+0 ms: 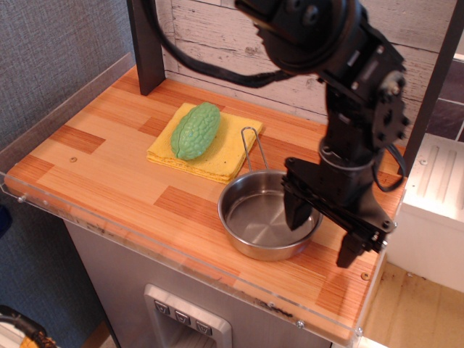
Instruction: Move the silver pot away from the blue spoon.
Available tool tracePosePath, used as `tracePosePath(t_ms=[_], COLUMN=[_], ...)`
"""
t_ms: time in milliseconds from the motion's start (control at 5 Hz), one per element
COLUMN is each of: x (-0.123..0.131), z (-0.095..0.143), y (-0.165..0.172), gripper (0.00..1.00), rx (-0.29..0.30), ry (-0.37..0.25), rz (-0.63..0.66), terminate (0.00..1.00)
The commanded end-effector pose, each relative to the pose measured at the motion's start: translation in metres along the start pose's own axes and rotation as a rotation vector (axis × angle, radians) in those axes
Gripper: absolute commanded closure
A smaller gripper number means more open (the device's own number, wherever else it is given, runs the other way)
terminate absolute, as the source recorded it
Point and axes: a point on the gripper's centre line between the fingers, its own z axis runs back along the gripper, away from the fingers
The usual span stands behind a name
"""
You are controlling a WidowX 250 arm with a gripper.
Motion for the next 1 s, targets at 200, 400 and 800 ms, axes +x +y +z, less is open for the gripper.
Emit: tracePosePath(t_ms=[200, 400, 800], x=[-0.001, -0.001, 0.001], z=[-0.004, -0.001, 0.036], y=[0.006, 0.008, 0.0], gripper=[1.0, 1.0, 1.0], rx=[0.012, 0.004, -0.072], ry=[-0.03, -0.022, -0.136], rz=[-0.001, -0.011, -0.044], terminate=[0.0, 0.0, 0.0])
